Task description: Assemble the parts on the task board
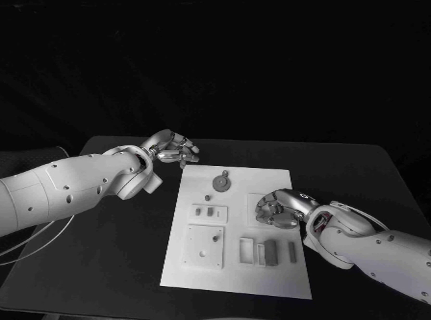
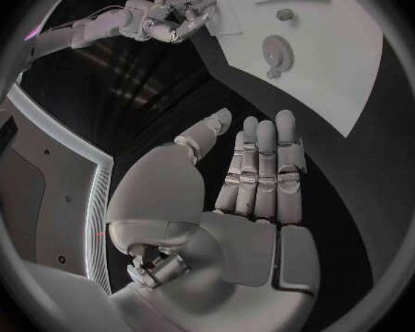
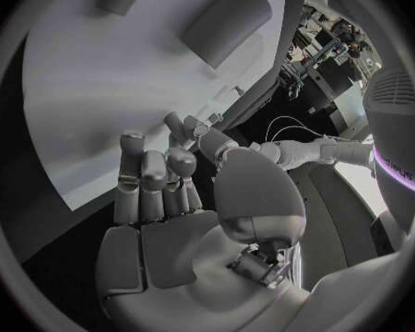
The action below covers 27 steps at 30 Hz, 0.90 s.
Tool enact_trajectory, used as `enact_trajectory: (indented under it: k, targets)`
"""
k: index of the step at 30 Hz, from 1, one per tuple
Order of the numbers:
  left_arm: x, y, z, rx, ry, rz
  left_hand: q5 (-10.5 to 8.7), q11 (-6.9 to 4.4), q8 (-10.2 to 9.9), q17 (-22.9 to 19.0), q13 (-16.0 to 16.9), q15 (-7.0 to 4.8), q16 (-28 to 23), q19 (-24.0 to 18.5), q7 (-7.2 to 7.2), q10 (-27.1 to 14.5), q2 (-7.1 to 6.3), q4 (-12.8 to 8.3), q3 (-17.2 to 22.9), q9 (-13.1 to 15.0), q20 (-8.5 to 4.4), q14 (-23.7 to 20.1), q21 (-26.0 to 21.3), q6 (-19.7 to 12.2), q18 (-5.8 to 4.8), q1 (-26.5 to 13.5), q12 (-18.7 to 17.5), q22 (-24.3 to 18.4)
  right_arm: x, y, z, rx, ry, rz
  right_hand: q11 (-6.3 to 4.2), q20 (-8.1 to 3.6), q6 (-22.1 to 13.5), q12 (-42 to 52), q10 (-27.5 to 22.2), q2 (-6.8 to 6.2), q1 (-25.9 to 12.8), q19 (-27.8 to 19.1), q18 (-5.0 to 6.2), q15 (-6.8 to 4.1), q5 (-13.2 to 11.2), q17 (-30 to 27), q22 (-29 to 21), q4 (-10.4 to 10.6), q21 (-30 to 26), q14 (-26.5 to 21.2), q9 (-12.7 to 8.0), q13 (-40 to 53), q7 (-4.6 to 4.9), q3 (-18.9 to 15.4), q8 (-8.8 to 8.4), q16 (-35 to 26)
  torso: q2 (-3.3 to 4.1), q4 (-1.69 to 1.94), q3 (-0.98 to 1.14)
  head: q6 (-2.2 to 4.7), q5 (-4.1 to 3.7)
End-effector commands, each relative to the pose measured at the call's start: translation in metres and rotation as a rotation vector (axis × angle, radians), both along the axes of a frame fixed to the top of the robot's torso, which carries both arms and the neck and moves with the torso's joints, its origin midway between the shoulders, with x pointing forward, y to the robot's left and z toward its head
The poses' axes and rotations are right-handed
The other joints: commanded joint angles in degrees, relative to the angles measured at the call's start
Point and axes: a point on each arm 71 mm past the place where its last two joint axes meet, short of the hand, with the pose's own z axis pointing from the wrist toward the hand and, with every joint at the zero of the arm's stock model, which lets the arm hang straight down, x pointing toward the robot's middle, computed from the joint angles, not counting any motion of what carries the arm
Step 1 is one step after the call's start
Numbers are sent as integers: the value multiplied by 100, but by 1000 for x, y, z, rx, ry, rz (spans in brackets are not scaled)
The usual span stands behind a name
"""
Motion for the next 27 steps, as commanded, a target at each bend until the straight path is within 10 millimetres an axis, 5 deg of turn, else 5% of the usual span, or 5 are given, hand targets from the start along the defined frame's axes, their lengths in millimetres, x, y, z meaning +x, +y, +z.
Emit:
enact_trajectory:
  k: [1,5,16,27]
  targets:
    - [0,-2,1,-4,0,-12,-19,-25,30,6,1,4,-7,24,37,24,6,13,-24,-9,-6,27,-32,-9,120,49,-37,6,0,1,1,2,-19,5,19,-50,-149,-33,7,-87,109,-13,82,11,-20,-10,98,-11,17,-12,-36,-13,30,13,-89,19,1,1,-1,2,-2]
    - [0,-2,1,-4,1,-13,-19,-26,30,7,1,4,-7,24,37,24,7,13,-23,-9,-7,27,-32,-9,120,50,-37,6,-1,1,1,5,-21,8,98,-39,-381,-39,-16,-176,155,-24,82,85,-34,-9,95,-11,8,-31,-102,-14,112,-9,-215,17,0,-2,1,1,-3]
    - [0,-1,1,-3,2,-12,-19,-25,31,10,1,4,-9,23,38,24,9,11,-23,-10,-6,26,-33,-11,120,52,-39,8,-1,2,1,7,-22,12,102,-34,-327,-30,-19,-173,186,-20,82,96,-33,-5,96,-11,10,-30,-95,-10,113,-15,-179,24,0,1,1,-5,-7]
    - [0,-1,1,-3,2,-12,-19,-25,32,12,2,4,-10,24,38,25,12,12,-23,-11,-6,26,-34,-12,119,53,-40,10,-1,2,1,-7,-37,21,-71,-29,171,-30,9,-63,161,-7,82,-53,-11,-12,98,-7,19,-10,31,-15,-70,-17,118,30,-1,0,0,-13,-14]
